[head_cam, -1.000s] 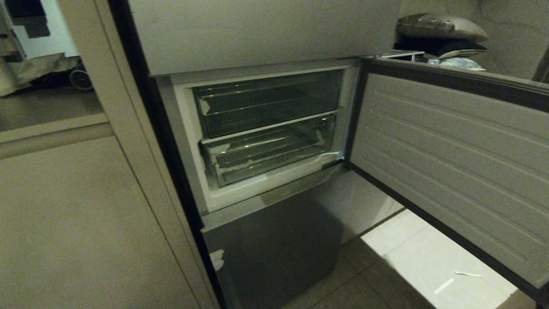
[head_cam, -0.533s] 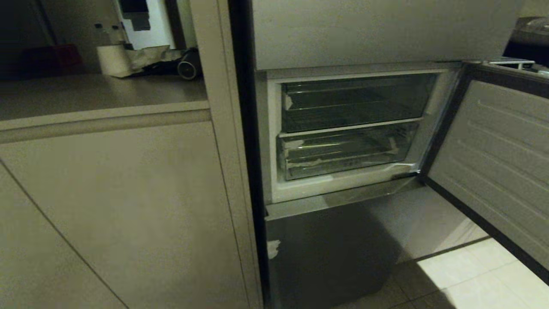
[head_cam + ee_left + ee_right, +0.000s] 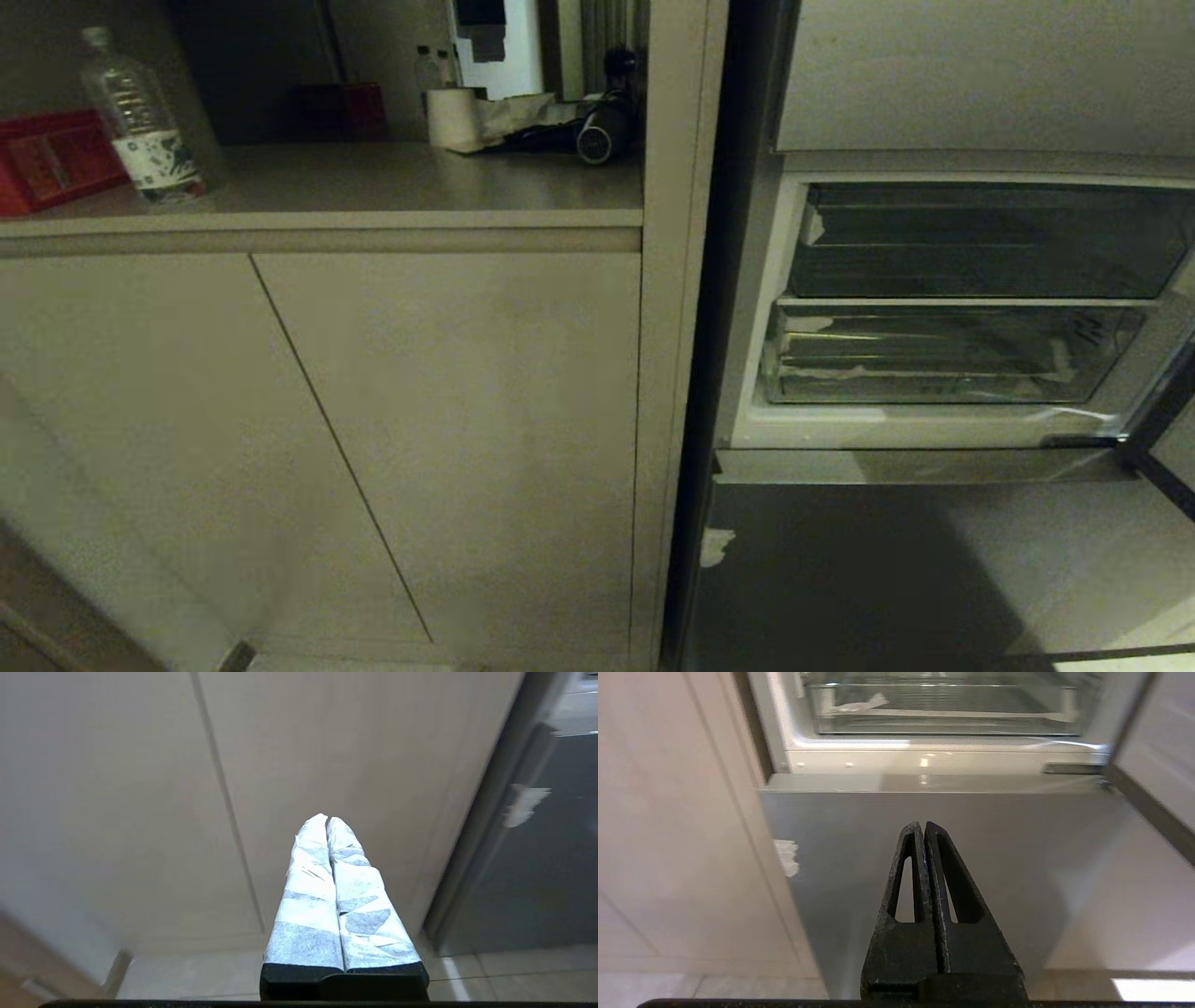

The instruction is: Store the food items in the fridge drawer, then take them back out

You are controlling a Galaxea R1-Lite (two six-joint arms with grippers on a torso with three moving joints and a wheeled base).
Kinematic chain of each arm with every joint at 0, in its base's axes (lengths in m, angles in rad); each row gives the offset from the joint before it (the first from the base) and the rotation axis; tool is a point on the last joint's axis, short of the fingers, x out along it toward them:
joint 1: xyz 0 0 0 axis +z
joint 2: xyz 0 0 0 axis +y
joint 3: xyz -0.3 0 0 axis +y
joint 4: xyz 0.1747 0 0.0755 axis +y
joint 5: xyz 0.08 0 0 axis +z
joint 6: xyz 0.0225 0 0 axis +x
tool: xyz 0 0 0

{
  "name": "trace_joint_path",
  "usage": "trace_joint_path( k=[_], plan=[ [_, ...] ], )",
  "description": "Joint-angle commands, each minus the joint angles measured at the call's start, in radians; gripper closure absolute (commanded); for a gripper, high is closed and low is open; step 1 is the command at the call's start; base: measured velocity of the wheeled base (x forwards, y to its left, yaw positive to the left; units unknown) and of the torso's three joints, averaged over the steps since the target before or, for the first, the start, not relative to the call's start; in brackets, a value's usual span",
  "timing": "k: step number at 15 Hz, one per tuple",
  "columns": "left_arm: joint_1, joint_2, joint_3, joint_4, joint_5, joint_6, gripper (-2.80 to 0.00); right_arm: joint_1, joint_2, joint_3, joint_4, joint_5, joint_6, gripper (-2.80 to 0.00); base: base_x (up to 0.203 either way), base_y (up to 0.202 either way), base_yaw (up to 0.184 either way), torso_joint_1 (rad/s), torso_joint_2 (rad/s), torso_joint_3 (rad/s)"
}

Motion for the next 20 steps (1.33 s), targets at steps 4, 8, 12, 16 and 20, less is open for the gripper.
trace_joint_path(
  k=[4,8,12,16,20],
  plan=[
    [0.000,0.000,0.000,0.000,0.000,0.001,0.00,0.000,-0.001,0.031,-0.001,0.000,-0.003,0.00,0.000,0.000,0.000,0.000,0.00,0.000],
    [-0.001,0.000,0.000,0.000,0.000,-0.001,0.00,0.000,-0.002,0.023,0.002,0.001,-0.015,0.00,0.000,0.000,0.000,0.000,0.00,0.000],
    [-0.001,0.000,0.000,0.000,0.000,-0.001,0.00,0.003,0.212,-0.131,0.008,0.056,0.061,0.00,0.000,0.000,0.000,0.000,0.00,0.000],
    [-0.001,0.000,0.000,0.000,0.000,-0.001,0.00,0.006,0.749,-0.305,-0.081,0.189,0.137,-2.80,0.000,0.000,0.000,0.000,0.00,0.000],
    [0.001,0.000,0.000,0.000,0.000,-0.001,0.00,0.027,1.262,-0.409,-0.397,0.260,0.136,-2.80,0.000,0.000,0.000,0.000,0.00,0.000]
  ],
)
